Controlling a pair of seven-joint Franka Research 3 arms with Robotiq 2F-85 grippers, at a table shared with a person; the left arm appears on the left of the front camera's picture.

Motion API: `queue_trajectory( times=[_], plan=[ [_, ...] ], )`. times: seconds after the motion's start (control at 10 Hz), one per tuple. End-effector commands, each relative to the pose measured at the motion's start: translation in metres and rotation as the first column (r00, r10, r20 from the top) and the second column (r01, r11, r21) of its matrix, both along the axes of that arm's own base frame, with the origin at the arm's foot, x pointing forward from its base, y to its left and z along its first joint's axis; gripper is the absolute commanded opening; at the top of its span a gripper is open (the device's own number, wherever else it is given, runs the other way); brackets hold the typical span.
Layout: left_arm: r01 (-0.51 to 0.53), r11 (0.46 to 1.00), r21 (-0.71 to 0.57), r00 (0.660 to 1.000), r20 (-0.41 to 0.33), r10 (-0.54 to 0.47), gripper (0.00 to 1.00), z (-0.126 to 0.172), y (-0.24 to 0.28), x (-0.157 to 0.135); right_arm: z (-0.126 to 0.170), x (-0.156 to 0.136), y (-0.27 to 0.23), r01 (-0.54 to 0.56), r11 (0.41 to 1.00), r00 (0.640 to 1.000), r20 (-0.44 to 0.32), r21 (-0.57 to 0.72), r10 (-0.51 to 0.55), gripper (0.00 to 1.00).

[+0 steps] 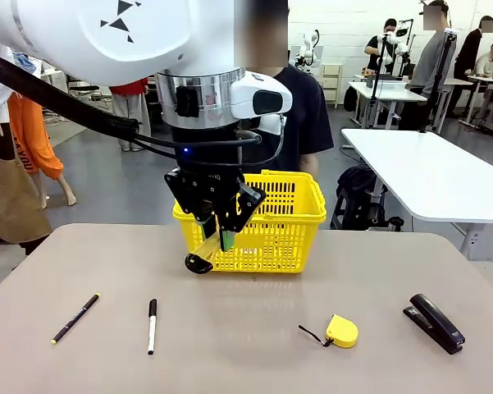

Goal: Place the items the person wants into the basket.
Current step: Pick up the item the person points to and place it in the Market Basket.

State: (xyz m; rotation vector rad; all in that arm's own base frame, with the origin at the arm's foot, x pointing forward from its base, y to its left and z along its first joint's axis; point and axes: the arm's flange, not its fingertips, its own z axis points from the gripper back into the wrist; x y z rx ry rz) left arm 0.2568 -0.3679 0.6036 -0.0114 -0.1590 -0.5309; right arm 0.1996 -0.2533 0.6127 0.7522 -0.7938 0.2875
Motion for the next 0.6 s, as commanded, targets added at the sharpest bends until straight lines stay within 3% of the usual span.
queue_trajectory(
  times=[0.0,0.1,0.2,0.5],
  plan=[
    [0.086,0.996,0.008,0.996,0.034,-0.086,0.26,0.012,0.017,0.046,0.003,0.001,0.0,-0.009,1.0,1.0,0.025,0.018,0.009,1.0],
    [0.225,0.974,0.032,0.969,0.092,-0.227,0.26,0.02,0.032,0.098,0.003,0.001,0.0,-0.009,1.0,1.0,0.025,0.018,0.009,1.0],
    [0.28,0.957,0.08,0.952,0.103,-0.288,0.26,0.024,0.038,0.137,0.003,0.001,0.0,-0.009,1.0,1.0,0.025,0.018,0.009,1.0],
    [0.313,0.943,0.113,0.941,0.101,-0.324,0.26,0.031,0.05,0.231,0.003,0.001,0.0,-0.009,1.0,1.0,0.025,0.018,0.009,1.0]
  ],
)
